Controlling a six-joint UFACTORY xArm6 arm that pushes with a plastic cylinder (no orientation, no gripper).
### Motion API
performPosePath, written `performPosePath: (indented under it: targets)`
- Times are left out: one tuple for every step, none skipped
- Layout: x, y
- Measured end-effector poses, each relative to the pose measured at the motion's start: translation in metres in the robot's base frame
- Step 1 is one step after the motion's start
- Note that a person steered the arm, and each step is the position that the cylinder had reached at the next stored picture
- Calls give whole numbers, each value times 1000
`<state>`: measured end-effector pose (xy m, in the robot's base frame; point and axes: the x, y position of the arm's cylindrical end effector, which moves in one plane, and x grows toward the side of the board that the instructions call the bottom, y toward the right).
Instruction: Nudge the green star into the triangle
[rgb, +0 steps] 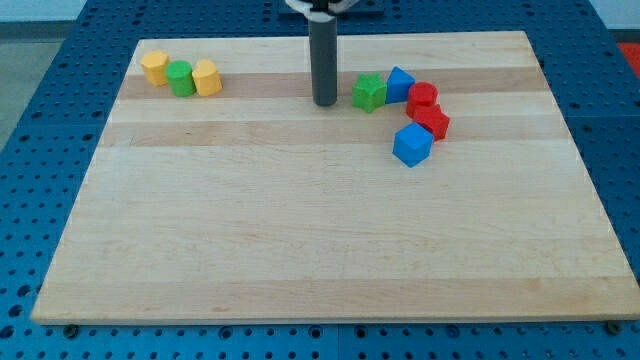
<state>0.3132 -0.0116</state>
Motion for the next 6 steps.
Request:
performPosePath:
  targets:
    - [-19, 12]
    - [-19, 40]
    - [-19, 58]
    - [-19, 58]
    - [-28, 58]
    - [-41, 61]
